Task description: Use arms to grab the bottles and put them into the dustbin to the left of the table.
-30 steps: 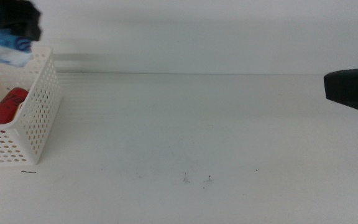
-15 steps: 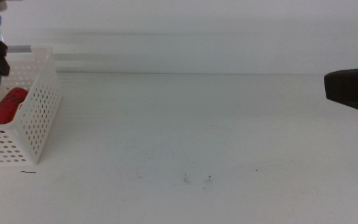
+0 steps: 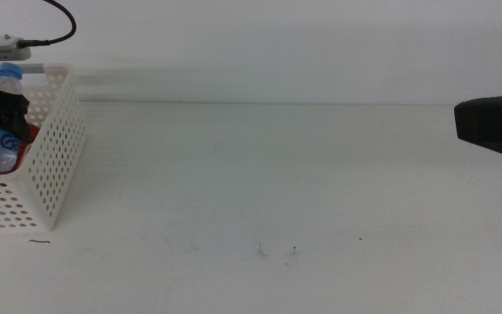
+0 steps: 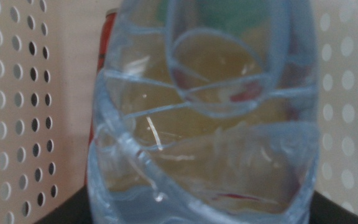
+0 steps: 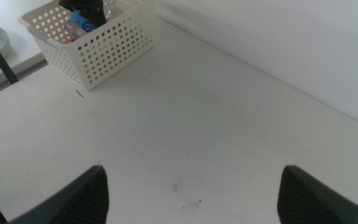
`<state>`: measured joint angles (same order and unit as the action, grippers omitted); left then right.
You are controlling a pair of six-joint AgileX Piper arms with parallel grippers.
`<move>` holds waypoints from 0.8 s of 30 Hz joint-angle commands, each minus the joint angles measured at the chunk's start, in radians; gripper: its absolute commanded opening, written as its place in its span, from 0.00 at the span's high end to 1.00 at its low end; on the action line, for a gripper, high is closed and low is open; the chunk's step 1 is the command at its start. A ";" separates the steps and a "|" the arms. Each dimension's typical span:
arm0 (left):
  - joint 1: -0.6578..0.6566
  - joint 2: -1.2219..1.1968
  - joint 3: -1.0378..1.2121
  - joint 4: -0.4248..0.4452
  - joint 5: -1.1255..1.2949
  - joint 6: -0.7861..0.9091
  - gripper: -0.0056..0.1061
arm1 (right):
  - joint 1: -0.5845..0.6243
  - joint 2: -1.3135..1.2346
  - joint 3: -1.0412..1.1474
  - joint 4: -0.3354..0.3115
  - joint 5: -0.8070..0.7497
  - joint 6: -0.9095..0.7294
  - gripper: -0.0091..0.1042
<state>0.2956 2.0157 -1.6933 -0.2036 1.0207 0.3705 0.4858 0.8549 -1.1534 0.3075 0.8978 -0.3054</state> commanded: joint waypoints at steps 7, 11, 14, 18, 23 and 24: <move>-0.004 -0.016 -0.018 -0.012 0.004 0.025 0.11 | 0.002 -0.002 -0.008 -0.003 -0.008 -0.007 0.16; -0.026 -0.019 -0.018 0.012 0.022 0.023 0.11 | 0.002 -0.002 -0.008 -0.003 -0.008 -0.007 0.16; -0.037 -0.031 -0.018 0.032 0.049 0.012 0.11 | 0.002 -0.002 -0.008 -0.003 -0.008 -0.007 0.16; -0.056 -0.078 -0.018 0.065 0.063 -0.042 0.11 | 0.002 -0.002 -0.008 -0.003 -0.007 -0.007 0.16; -0.082 -0.168 -0.018 0.037 0.073 -0.083 0.11 | 0.002 -0.002 -0.008 -0.003 -0.007 -0.007 0.16; -0.093 -0.185 -0.018 0.024 0.082 -0.083 0.11 | 0.002 -0.002 -0.008 -0.003 -0.007 -0.007 0.16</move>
<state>0.2196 1.8734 -1.7055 -0.1529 1.0904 0.3068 0.4858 0.8549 -1.1534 0.3075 0.8978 -0.3054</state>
